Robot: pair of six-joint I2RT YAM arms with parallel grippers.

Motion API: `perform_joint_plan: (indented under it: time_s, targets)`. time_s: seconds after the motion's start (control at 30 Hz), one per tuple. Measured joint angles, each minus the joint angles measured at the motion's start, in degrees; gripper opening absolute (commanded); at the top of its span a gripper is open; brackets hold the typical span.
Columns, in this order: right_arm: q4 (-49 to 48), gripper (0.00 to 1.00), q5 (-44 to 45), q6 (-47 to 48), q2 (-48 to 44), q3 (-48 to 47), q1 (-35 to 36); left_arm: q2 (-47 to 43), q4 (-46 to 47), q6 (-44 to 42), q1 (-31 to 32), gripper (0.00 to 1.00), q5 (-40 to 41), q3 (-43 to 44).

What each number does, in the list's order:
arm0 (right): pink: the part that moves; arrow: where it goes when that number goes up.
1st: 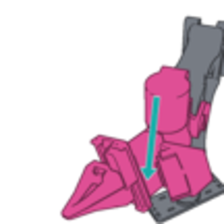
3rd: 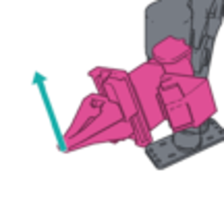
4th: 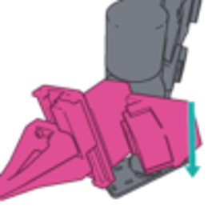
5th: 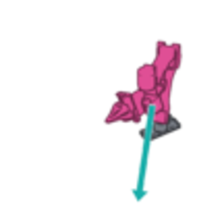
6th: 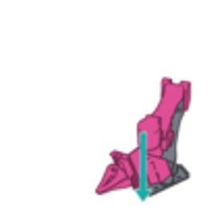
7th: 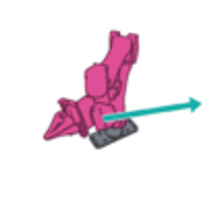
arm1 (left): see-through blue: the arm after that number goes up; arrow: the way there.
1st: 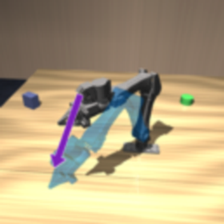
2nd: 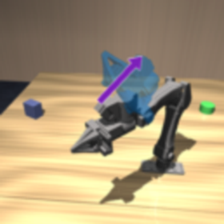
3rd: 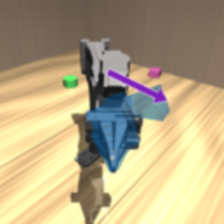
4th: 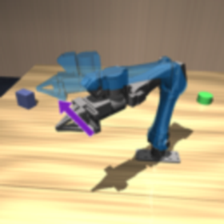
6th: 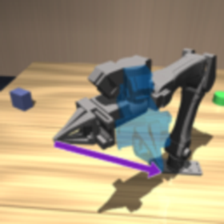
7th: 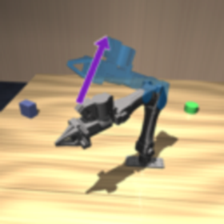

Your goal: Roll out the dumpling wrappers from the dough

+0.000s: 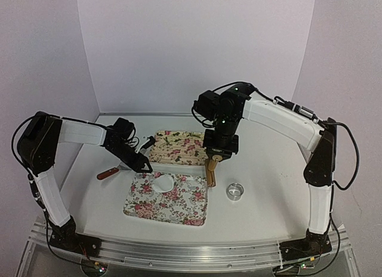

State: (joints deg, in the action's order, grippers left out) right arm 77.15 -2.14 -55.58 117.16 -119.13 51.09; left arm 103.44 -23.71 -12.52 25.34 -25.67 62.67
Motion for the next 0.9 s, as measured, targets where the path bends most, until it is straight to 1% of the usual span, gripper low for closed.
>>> perform_joint_plan:
  time_s: [0.2,0.43,0.5,0.6,0.67,0.8,0.9]
  targets:
    - [-0.01,0.00,-0.98,0.21,0.00,-0.45,0.00,2.46,0.88,-1.11,2.56,0.52,2.17,0.81]
    - [-0.16,0.00,-2.02,0.68,0.00,-1.11,0.00,3.29,2.02,-1.24,3.20,0.51,5.54,1.56]
    - [-0.18,0.00,-2.21,0.89,0.00,-1.11,0.00,3.34,2.82,-1.25,3.27,0.47,6.15,1.37]
    - [-0.46,0.00,-2.31,1.11,0.00,-1.10,0.00,4.00,3.30,-1.18,3.46,0.35,6.69,1.36]
    - [-0.71,0.00,-2.34,1.27,0.00,-1.07,0.00,4.72,3.35,-1.10,3.76,0.33,6.93,1.36]
    - [-1.32,0.00,-2.35,1.58,-0.53,0.21,0.00,4.74,4.27,-0.85,4.80,0.32,7.75,1.08]
    - [-1.32,0.00,-2.40,2.00,-1.67,2.31,0.00,3.56,5.46,0.42,5.78,0.27,8.90,-0.80]
